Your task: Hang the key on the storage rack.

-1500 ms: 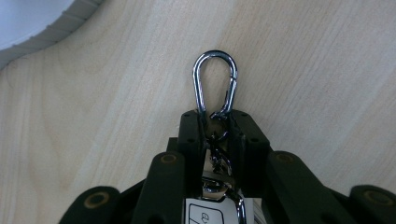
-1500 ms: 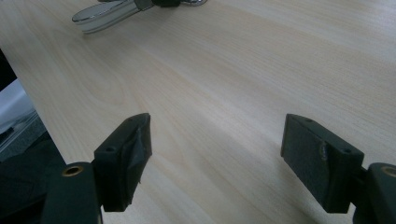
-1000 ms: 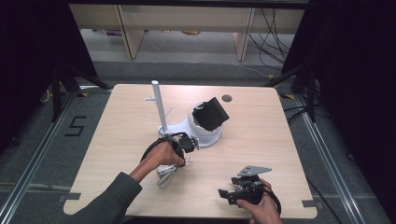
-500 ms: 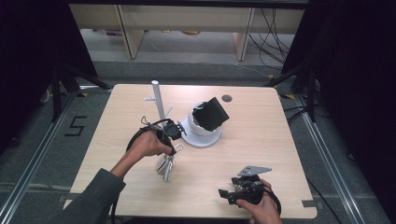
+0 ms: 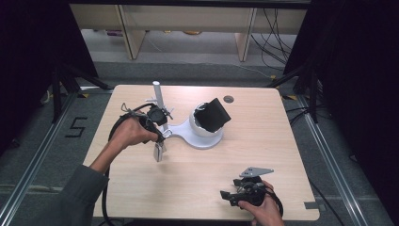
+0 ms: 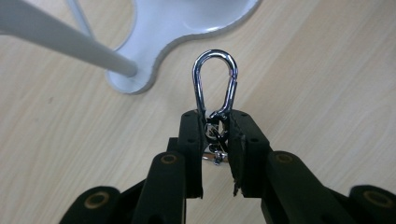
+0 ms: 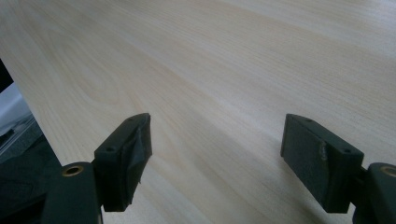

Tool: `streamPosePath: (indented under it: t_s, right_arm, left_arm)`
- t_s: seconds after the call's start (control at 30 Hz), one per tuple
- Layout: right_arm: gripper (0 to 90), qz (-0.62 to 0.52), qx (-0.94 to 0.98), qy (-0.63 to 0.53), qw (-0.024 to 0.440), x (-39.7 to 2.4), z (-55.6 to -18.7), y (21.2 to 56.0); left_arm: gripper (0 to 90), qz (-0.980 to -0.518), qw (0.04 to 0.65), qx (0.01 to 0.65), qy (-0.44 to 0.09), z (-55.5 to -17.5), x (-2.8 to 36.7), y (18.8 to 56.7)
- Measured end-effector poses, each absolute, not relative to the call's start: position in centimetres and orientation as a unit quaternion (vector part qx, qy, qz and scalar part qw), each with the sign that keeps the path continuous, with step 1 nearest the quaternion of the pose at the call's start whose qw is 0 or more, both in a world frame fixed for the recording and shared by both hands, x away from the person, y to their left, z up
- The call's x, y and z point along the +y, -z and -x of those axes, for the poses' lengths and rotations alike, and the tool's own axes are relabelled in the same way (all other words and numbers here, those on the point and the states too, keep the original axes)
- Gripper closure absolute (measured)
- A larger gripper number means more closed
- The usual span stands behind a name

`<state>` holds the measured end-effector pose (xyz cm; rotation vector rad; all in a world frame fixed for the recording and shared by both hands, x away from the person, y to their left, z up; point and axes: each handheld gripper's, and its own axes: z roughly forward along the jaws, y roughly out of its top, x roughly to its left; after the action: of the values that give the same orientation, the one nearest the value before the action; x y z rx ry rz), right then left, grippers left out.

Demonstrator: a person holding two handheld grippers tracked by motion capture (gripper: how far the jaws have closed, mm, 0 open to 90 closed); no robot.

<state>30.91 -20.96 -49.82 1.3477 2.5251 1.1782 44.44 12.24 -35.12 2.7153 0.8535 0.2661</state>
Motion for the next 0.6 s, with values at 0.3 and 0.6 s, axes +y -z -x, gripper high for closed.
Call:
streamPosePath:
  t_s: [0.3,0.6]
  right_arm:
    - [25.5,-0.429,0.818,-0.383,0.026,-21.1,-31.1,49.9]
    - [25.5,-0.428,0.82,-0.38,0.028,-21.1,-31.1,49.9]
  left_arm:
    - [75.4,-0.928,0.146,0.321,-0.117,-44.6,15.0,31.8]
    - [75.4,-0.919,0.14,0.345,-0.132,-45.6,17.1,29.4]
